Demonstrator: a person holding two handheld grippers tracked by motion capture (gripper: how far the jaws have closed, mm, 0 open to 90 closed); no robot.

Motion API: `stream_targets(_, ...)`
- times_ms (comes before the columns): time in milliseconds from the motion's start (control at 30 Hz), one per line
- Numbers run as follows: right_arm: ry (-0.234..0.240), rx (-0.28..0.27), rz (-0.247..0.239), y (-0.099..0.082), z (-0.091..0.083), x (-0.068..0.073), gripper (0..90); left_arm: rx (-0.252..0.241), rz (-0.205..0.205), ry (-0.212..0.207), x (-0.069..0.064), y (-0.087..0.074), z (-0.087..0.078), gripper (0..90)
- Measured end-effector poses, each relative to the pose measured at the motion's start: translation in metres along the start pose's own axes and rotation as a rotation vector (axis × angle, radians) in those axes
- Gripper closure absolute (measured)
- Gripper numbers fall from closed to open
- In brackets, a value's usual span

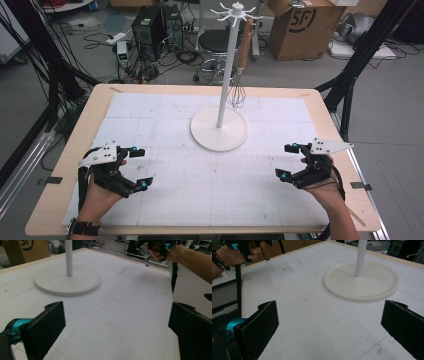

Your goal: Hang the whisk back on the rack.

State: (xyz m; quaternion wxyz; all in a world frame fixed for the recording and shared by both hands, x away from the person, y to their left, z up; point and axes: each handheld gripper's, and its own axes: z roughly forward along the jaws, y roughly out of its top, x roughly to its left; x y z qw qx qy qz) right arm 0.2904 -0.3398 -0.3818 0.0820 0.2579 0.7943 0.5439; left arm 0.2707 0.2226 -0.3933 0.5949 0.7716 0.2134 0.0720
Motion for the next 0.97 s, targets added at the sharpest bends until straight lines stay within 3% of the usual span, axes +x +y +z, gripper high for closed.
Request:
stream_targets(467,-0.047,-0.023,0.034,-0.0058,-0.0022,-0.0001,0.4,-0.008,-0.001,-0.002,0.0041,-0.0002,0.0015,1.7)
stream_targets(967,-0.045,-0.023,0.049,-0.0063,-0.0022,-0.0027,0.4,0.003,-0.002,0.002,0.0032,-0.0006,0.0014,1.7)
